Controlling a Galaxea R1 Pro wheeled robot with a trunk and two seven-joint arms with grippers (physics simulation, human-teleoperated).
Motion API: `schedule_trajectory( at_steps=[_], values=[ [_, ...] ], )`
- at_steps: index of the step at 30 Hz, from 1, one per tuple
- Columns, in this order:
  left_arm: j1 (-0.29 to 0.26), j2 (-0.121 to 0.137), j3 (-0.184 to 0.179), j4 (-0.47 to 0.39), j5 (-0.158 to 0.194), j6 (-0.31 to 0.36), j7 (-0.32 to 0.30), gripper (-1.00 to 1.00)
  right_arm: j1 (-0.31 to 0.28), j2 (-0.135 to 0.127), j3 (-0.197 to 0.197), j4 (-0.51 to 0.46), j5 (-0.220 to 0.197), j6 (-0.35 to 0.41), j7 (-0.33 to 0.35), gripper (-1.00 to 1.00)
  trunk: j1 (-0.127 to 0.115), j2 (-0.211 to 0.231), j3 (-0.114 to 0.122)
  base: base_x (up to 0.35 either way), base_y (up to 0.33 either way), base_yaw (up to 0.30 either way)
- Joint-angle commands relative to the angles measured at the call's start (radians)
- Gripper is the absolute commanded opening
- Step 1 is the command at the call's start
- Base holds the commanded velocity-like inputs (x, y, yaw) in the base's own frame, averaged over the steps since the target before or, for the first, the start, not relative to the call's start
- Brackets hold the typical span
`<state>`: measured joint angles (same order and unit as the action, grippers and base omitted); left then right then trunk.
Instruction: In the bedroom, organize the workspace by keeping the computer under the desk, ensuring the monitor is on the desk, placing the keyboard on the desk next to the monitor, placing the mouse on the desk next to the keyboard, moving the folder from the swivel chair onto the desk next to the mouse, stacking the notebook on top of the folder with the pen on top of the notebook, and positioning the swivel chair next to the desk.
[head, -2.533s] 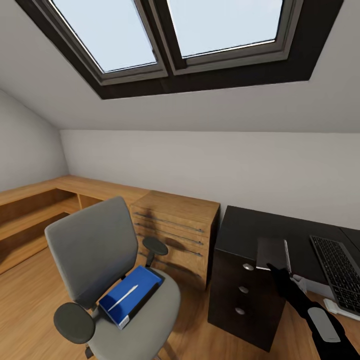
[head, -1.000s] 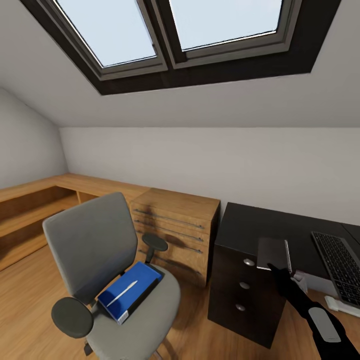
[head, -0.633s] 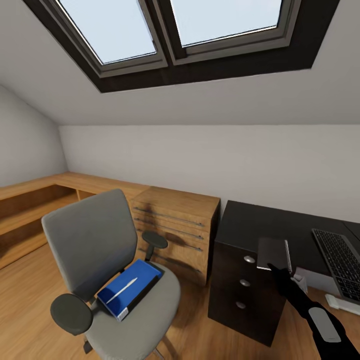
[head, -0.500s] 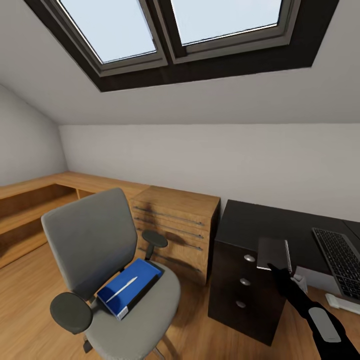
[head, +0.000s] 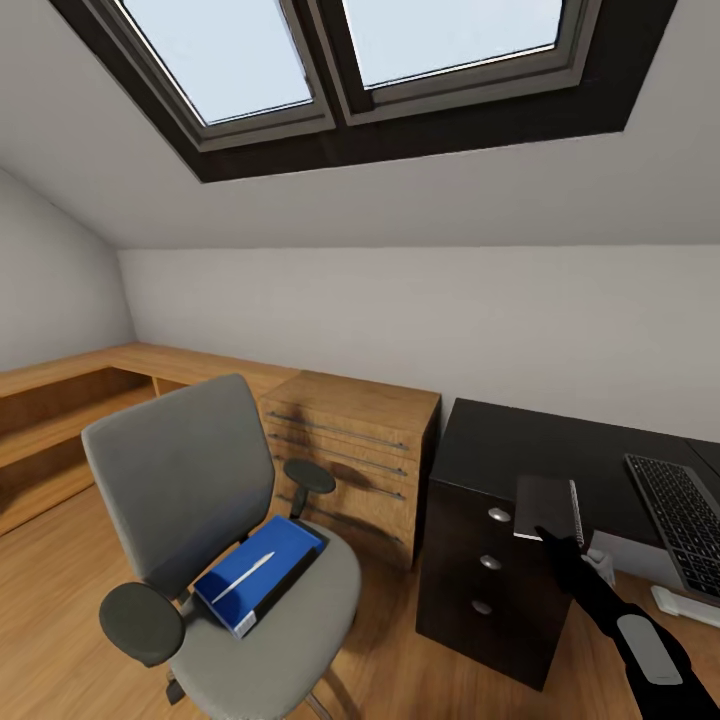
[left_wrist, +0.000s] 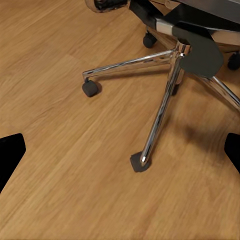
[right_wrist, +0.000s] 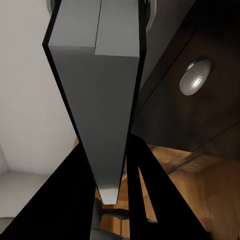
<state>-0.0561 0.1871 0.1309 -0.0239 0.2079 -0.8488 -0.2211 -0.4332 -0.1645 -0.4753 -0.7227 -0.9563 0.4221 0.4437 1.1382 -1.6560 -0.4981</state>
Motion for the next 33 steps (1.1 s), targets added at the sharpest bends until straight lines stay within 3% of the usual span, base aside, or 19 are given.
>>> schedule_trajectory(
  at_steps=[1, 33],
  values=[
    [-0.001, 0.000, 0.008, 0.001, 0.004, -0.001, -0.010, 1.00, -0.001, 0.000, -0.003, 0.000, -0.007, 0.009, 0.001, -1.00, 0.000, -0.001, -0.001, 0.000, 0.000, 0.000],
    [-0.001, 0.003, 0.008, 0.001, 0.003, 0.000, -0.011, 1.00, -0.001, 0.000, -0.003, -0.001, -0.007, 0.009, 0.003, -1.00, 0.000, -0.001, -0.001, 0.050, -0.001, 0.000]
  ],
)
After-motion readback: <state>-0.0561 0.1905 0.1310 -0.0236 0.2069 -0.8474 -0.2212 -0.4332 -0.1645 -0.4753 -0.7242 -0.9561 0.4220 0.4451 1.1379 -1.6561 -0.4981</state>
